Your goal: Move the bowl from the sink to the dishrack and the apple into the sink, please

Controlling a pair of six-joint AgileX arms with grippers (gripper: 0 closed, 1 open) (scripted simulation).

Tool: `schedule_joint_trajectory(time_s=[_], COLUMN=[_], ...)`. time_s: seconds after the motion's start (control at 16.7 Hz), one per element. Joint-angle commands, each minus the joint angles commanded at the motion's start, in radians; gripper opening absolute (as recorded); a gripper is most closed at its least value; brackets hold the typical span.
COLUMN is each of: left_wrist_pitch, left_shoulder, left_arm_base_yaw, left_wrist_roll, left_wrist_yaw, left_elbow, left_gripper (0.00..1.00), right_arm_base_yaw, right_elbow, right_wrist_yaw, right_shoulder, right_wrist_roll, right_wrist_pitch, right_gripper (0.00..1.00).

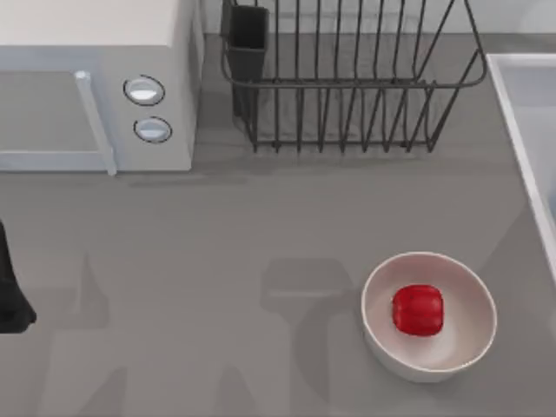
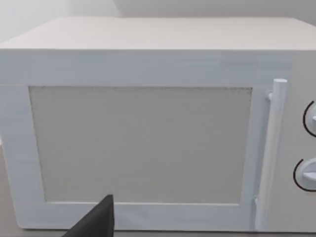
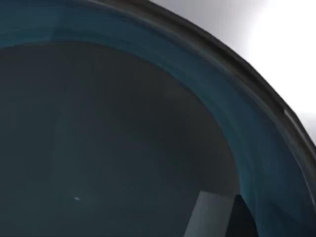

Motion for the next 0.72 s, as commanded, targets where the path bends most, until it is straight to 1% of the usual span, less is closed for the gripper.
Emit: schedule_joint_trajectory(time_s=[0.06, 0.72], left_wrist_pitch=[0.000, 0.000], left_shoulder=[0.000, 0.000], left_arm_base_yaw=[0.000, 0.000], left_wrist_roll=[0.000, 0.000], left_wrist_yaw=[0.000, 0.000], left_elbow=[0.000, 0.000], left_gripper=[1.00, 1.00], right_arm_base_yaw=[0.000, -0.011], right_elbow=[0.000, -0.017], right_wrist_yaw=[0.000, -0.002], right_shoulder=[0.000, -0.040], right_wrist_roll=[0.000, -0.011], right_wrist_pitch=[0.000, -0.016], right_gripper=[0.00, 0.00])
